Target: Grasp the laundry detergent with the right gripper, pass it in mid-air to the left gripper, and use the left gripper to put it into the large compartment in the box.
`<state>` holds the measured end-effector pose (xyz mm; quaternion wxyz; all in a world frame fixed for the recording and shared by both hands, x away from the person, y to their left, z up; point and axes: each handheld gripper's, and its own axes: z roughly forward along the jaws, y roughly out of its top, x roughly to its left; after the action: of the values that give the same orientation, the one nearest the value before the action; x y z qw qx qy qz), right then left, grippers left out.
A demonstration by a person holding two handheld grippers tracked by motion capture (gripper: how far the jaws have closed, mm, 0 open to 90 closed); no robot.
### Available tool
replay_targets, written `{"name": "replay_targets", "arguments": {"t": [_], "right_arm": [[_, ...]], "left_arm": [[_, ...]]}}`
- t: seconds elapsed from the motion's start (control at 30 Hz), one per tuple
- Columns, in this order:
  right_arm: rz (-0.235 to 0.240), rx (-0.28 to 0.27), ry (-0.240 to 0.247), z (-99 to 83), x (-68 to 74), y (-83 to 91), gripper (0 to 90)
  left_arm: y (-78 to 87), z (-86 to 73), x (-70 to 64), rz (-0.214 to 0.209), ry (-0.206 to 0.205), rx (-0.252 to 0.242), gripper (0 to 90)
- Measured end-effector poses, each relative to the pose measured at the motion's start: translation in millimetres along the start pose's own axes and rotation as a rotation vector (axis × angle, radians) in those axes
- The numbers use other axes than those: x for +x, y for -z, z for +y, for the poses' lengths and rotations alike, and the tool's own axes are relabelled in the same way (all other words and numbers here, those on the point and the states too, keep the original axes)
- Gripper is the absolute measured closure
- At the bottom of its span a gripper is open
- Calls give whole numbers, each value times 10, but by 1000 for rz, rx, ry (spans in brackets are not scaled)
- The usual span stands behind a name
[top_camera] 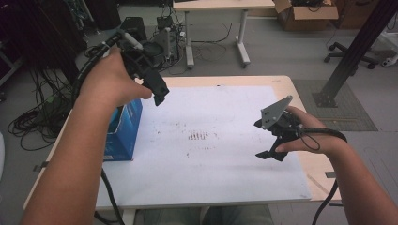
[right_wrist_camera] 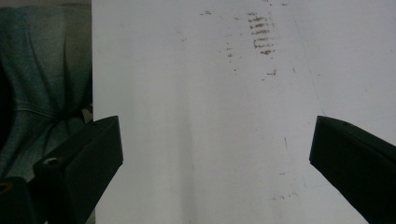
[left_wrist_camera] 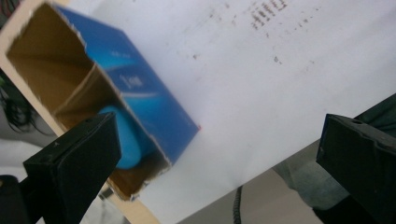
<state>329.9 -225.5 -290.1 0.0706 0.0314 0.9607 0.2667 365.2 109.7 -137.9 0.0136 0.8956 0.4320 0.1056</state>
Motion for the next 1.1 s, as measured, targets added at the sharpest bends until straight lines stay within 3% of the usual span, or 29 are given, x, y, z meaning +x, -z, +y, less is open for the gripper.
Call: {"name": "replay_targets", "arguments": {"t": [0.1,0.2,0.5,0.63,0.77,0.93,1.1], "right_arm": [[-6,8,-3,14,-30,26,29],[-12,21,-6,39,-56,47,29],[-17,61,11,115,-128,80,29],[-1,79,29,124,-158,82,30],[6,120,22,99,-205,104,31],[18,139,15,62,-263,101,31],[35,154,21,52,-312,49,32]], "left_arm": [[6,74,-103,-22,-70,-13,3],[-11,142,-208,-51,-180,-16,2],[-89,167,-407,-106,-402,-45,2],[-184,146,-526,-132,-496,-23,2],[-300,134,-637,-126,-613,5,2],[-470,148,-686,-143,-687,40,2],[-591,188,-685,-146,-714,47,2]]}}
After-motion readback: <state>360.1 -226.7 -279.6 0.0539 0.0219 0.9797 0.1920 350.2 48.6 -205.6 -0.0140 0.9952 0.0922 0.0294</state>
